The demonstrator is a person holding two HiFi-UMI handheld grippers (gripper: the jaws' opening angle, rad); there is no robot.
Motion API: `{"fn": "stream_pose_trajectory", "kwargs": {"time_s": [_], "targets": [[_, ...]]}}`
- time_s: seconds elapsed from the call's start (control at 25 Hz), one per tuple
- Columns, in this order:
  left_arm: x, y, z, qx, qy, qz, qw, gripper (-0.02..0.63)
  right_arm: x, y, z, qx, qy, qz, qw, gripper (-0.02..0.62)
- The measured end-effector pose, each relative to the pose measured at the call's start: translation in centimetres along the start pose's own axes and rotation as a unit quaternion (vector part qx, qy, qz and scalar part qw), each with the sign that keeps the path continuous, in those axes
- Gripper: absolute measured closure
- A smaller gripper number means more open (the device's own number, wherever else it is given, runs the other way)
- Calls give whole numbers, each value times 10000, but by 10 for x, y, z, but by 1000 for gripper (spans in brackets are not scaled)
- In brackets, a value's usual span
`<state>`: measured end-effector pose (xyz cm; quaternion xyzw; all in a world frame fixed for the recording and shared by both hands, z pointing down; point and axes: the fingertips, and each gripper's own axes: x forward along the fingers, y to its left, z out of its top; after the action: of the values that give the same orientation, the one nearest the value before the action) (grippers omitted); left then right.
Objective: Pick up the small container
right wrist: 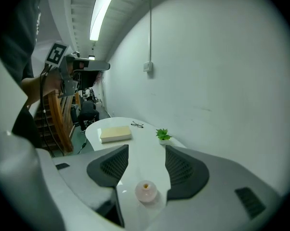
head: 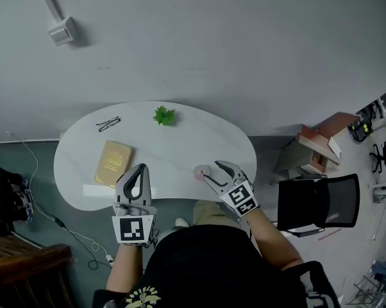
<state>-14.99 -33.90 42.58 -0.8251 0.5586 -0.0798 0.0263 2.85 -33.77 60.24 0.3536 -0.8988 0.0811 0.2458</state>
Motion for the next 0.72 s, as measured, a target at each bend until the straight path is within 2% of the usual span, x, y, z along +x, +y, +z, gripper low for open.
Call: {"fn": "stream_pose_trajectory", "kwargs": {"time_s": [0.44,0.72], "targets": [[38,-4,-15,14,309,62,9995,601,63,8,-85,-249,774,812,9934,350],[45,-6,-26,33,476,78,9988,601,93,9,-128,-470,1217,864,9877,394]]}}
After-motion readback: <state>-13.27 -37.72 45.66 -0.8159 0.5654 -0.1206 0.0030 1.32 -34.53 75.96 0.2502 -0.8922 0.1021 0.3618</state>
